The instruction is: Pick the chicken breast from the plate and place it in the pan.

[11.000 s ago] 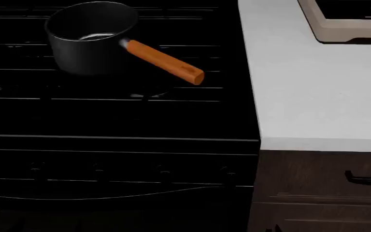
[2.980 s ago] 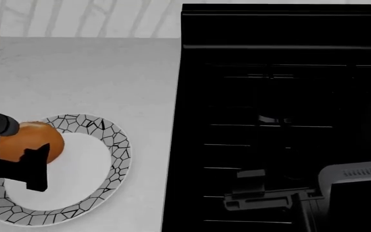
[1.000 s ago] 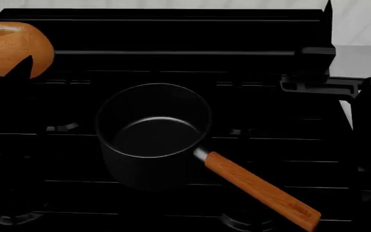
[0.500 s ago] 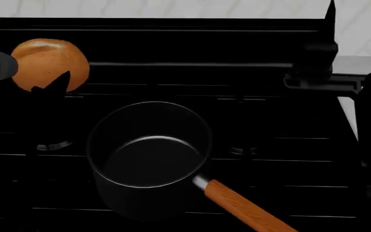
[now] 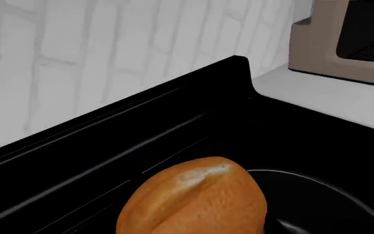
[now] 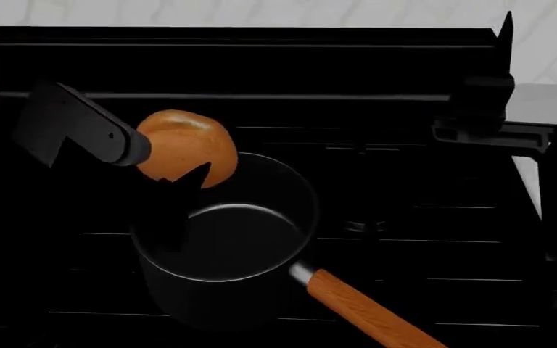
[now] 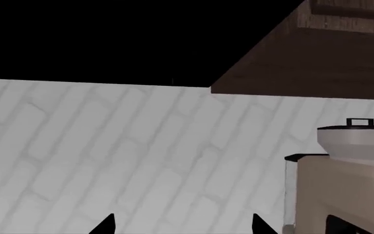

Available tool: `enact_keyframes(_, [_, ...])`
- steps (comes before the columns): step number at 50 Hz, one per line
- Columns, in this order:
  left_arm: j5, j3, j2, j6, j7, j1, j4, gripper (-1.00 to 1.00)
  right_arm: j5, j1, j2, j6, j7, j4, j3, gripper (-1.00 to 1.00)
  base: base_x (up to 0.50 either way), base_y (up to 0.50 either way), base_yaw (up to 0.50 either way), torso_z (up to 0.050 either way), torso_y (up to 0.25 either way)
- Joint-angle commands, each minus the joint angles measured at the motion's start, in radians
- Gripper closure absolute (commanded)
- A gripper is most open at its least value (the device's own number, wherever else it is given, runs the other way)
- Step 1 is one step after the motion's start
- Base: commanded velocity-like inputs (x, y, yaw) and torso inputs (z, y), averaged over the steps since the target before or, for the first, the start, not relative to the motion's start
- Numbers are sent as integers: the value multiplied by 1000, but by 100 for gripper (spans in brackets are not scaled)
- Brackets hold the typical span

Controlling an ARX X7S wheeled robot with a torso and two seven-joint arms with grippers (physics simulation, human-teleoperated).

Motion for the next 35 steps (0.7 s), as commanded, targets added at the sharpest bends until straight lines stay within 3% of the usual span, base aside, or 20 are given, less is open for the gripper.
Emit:
enact_keyframes(1, [-8, 33, 22, 21, 5, 10, -18, 100, 2, -4, 8, -5, -2, 3, 4, -100, 0, 0, 0, 0, 0])
enact_keyframes(14, [-14, 31, 23, 26, 3, 20, -32, 100, 4, -16, 8, -13, -1, 6, 6, -100, 0, 0, 0, 0, 1])
enact_keyframes(15, [-13, 32, 23, 26, 2, 20, -32, -100, 6, -17, 8, -10, 1, 3, 8, -100, 0, 0, 0, 0, 0])
enact_keyframes(29, [-17, 26, 18, 29, 0, 13, -34, -100, 10, -20, 5, -8, 11, -1, 4, -100, 0, 0, 0, 0, 0])
enact_keyframes(35, [-44, -60, -2, 21, -51, -37, 37, -100, 8, -16, 6, -12, 10, 4, -1, -100, 0, 0, 0, 3, 0])
